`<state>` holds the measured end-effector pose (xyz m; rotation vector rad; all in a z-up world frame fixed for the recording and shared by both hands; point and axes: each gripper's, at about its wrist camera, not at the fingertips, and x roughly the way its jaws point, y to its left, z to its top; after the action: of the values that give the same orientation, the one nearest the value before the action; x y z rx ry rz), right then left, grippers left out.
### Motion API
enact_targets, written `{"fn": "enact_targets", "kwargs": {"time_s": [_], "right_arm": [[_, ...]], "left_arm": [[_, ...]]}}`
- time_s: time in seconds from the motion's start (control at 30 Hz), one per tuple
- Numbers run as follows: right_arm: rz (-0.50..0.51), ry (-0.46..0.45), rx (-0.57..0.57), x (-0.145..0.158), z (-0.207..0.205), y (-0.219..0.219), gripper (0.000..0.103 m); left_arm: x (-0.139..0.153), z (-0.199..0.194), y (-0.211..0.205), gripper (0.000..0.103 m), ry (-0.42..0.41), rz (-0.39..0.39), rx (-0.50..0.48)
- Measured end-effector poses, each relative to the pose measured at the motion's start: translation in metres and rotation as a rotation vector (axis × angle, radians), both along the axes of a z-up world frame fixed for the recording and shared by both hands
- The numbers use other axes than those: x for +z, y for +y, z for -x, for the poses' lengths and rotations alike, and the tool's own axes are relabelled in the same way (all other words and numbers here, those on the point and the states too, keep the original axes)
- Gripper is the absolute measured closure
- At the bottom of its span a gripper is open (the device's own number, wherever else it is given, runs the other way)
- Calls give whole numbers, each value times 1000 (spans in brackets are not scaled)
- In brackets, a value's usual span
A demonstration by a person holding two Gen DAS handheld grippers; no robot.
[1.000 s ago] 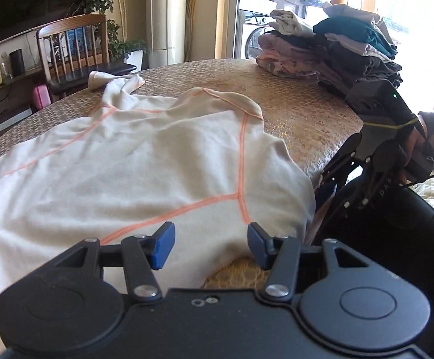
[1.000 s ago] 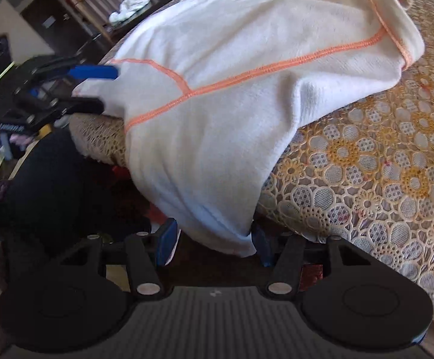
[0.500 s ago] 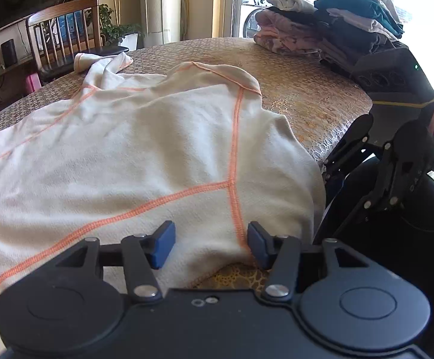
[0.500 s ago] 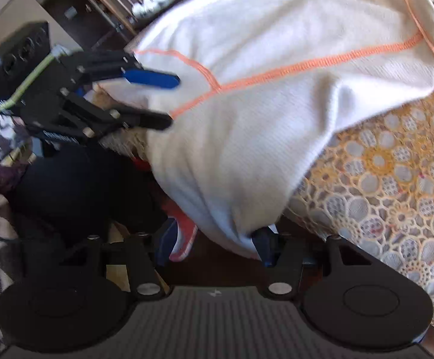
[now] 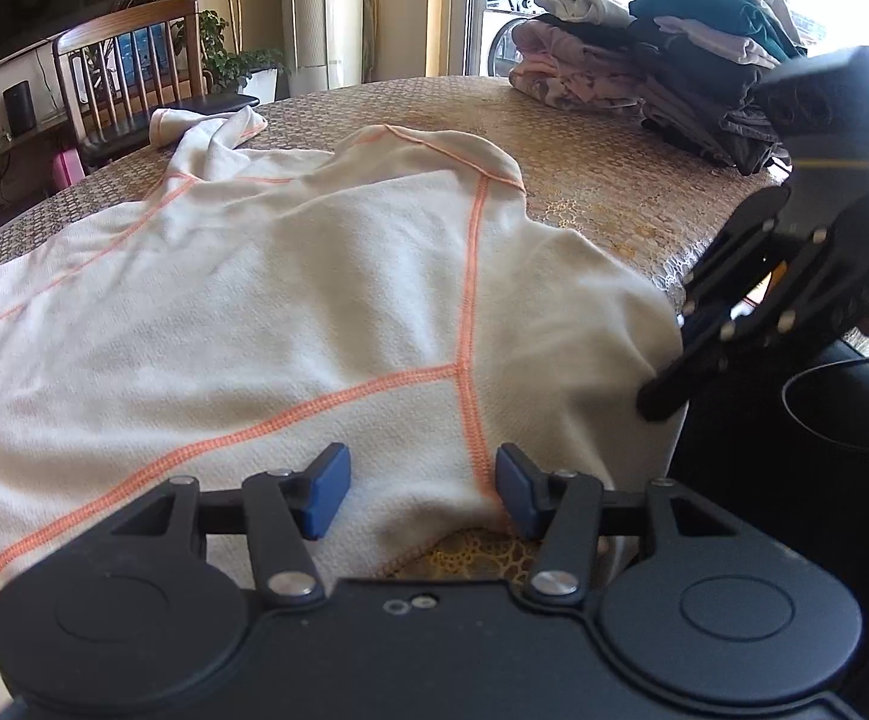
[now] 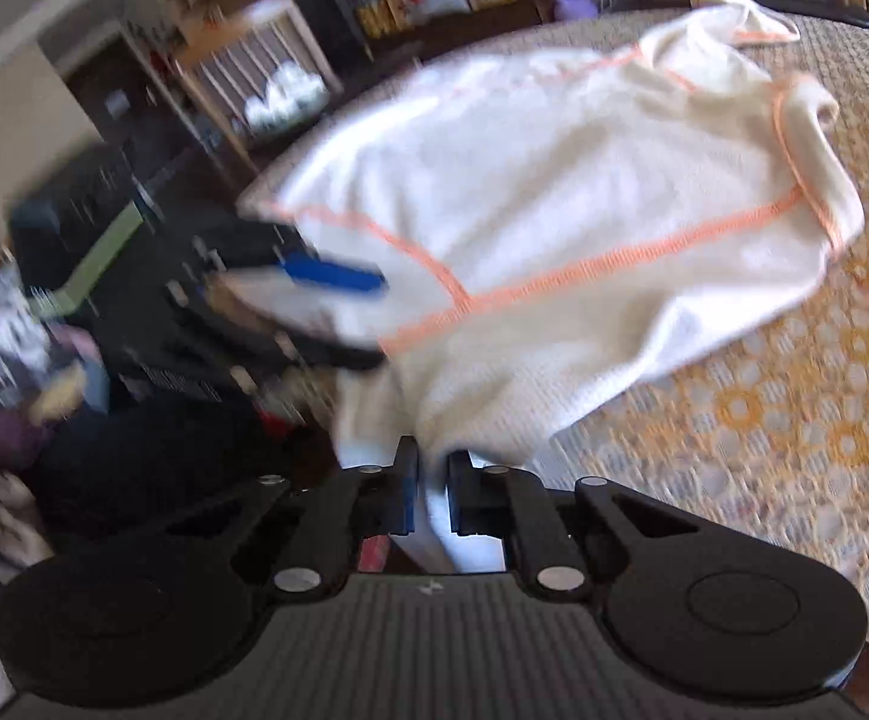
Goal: Fold clothes
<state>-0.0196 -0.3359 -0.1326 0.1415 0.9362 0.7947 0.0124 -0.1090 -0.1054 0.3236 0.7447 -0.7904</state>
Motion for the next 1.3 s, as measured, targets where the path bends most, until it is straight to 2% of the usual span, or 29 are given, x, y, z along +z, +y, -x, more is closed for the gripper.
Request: {"fn": "enact_targets", "kwargs": {"time_s": [0.1, 0.23, 0.33, 0.5, 0.67, 0.87, 1.13, 1.3], "right_arm": [[-74, -9, -67, 12, -20, 1, 94], [-112, 4, -133, 17, -57, 7, 94], [-65, 32, -119, 10, -81, 24, 94], [0, 75, -98, -7, -90, 35, 95], [-30, 97, -104, -12, -92, 31, 95], [-29, 107, -105, -11, -92, 30, 95], [-36, 134, -124, -11, -94, 29, 95], [-32, 146, -122, -11, -97, 30, 95]], "left_arm": [[0, 0, -1, 0, 1, -4, 0], [2, -1, -1, 0, 6, -14, -4], [5, 3, 0, 0, -5, -21, -18], [12, 13, 3, 0, -33, -34, -47], [19, 24, 5, 0, -63, -49, -81], [18, 74, -7, 0, -212, -157, -311], [-4, 91, -41, 0, -463, -264, -423], [-15, 93, -44, 0, -493, -345, -521]]}}
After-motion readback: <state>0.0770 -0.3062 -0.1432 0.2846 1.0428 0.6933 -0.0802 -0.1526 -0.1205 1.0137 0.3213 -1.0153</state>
